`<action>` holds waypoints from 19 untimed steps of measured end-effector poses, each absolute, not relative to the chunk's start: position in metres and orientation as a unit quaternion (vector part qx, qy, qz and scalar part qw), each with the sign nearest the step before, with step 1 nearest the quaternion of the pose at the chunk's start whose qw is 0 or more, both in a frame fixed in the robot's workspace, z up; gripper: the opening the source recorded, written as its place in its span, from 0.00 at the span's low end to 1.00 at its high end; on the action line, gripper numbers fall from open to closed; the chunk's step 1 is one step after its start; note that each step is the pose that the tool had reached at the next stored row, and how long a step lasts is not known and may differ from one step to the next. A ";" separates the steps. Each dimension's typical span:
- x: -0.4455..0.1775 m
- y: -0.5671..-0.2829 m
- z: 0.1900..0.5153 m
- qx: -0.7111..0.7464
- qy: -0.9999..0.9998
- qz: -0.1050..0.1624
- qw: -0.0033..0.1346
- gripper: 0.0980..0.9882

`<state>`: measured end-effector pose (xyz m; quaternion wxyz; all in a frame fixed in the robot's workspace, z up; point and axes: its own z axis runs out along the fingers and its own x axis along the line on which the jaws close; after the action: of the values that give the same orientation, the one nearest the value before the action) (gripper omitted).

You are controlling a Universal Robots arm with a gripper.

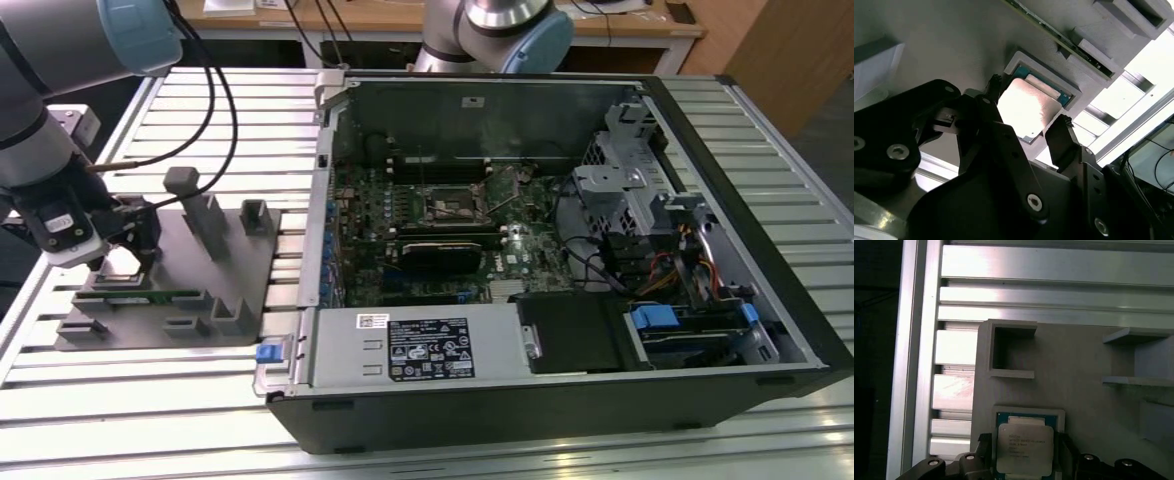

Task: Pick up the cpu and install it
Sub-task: 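Pick up the cpu and move it towards the insertion slot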

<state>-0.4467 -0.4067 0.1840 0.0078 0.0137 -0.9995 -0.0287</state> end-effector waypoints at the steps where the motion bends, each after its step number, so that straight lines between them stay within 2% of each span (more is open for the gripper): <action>1: -0.447 -0.407 0.184 0.014 -0.999 -0.029 0.008 0.61; 14: -0.447 -0.406 0.185 0.014 -0.999 -0.029 0.008 0.61; 17: -0.447 -0.406 0.185 0.014 -0.999 -0.029 0.008 0.59; 18: -0.447 -0.406 0.185 0.014 -0.999 -0.029 0.008 0.52; 19: -0.447 -0.406 0.186 0.014 -0.999 -0.029 0.008 0.52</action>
<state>-0.4467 -0.4065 0.1856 0.0078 0.0137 -0.9995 -0.0286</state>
